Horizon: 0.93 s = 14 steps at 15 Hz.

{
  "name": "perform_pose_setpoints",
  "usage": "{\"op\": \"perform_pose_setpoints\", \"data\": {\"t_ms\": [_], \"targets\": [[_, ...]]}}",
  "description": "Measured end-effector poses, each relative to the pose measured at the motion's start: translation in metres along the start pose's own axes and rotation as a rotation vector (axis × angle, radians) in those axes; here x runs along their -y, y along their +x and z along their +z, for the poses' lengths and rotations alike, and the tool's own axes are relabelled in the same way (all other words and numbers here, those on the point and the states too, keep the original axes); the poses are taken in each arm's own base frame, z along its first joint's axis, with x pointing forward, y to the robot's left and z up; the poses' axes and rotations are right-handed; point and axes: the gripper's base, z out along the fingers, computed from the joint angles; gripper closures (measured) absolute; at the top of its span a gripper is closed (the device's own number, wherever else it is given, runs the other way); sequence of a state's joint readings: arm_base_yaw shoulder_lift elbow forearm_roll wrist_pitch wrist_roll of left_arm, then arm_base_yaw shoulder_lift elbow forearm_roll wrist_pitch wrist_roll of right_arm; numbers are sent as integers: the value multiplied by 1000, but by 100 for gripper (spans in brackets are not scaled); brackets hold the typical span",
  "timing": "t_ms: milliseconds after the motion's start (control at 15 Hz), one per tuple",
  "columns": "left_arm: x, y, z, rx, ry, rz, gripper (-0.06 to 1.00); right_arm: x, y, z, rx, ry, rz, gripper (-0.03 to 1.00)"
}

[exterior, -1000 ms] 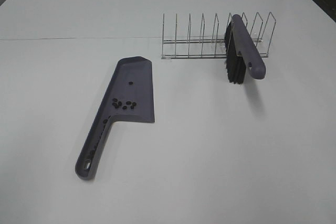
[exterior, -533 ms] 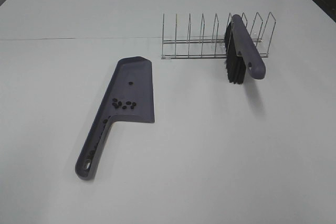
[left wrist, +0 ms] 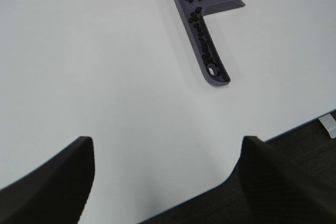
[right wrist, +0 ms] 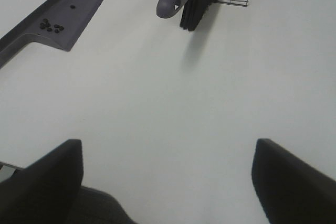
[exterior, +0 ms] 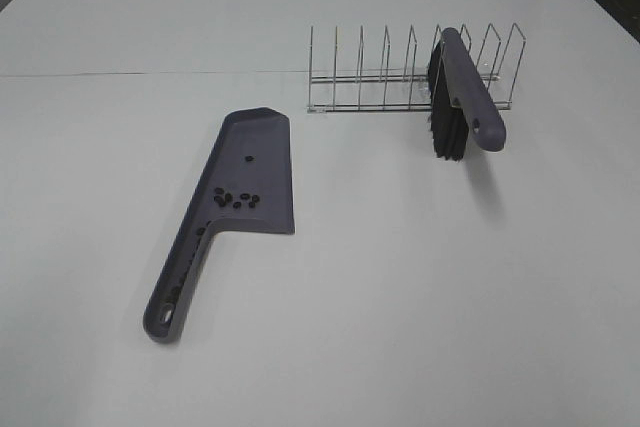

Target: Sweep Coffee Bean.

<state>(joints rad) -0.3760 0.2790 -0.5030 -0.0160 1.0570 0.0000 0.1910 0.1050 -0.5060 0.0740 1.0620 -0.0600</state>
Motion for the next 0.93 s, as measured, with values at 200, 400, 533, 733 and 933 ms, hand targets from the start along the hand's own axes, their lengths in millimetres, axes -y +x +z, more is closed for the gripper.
{"op": "perform_pose_setpoints", "data": {"t_ms": [200, 400, 533, 733, 933], "targets": [[-1, 2, -3, 21, -24, -17, 23, 0, 0, 0, 0, 2, 1, 20], [-5, 6, -10, 77, -136, -109, 23, 0, 0, 0, 3, 75, 64, 20], [-5, 10, -17, 134, -194, -149, 23, 1, 0, 0, 8, 125, 95, 20], [1, 24, -34, 281, -290, -191, 23, -2, 6, -10, 90, 154, 98, 20], [2, 25, -35, 294, -294, -191, 23, -3, 8, -13, 113, 155, 95, 20]]}}
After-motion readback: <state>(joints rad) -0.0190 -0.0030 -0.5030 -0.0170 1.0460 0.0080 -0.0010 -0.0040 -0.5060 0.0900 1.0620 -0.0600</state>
